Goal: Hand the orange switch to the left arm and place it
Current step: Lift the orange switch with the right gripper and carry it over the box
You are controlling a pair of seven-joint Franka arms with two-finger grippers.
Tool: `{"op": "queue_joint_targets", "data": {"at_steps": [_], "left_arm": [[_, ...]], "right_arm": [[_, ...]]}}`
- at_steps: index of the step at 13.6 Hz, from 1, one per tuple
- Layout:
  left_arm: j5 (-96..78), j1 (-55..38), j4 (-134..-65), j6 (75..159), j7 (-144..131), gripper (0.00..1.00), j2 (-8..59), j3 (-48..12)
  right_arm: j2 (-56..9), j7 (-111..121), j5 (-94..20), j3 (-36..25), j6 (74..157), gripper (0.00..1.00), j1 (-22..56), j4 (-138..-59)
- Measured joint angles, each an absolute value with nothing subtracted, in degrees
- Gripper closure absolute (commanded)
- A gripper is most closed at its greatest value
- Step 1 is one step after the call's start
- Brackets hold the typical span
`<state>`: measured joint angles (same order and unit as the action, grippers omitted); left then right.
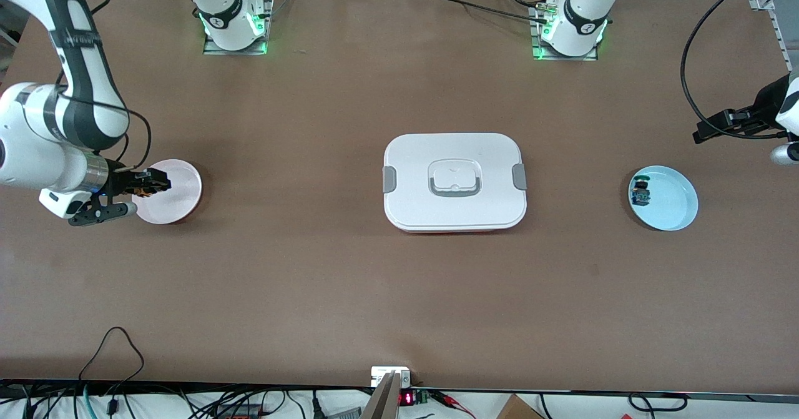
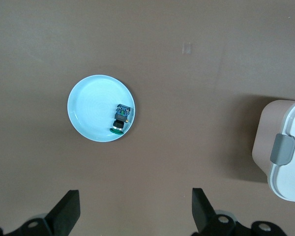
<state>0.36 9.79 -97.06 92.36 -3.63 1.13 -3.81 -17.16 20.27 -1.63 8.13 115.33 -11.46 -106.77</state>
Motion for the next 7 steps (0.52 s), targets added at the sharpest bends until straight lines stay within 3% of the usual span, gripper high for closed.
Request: {"op": "queue_joint_targets", "data": {"at_steps": [4,7], "left_arm": [[0.3,9.8,-97.1,92.4,-3.6,0.0,1.1,-3.8],[0.3,9.8,-97.0,92.4,-3.6,0.0,1.1,-3.8]], "right_arm": [[-12.3,22.9,-7.6,16.0,114.8,0.86,-10.6,-105.4],[-9.3,25.3,-16.4,17.4,113.3,0.86,-7.0,-104.2]]}}
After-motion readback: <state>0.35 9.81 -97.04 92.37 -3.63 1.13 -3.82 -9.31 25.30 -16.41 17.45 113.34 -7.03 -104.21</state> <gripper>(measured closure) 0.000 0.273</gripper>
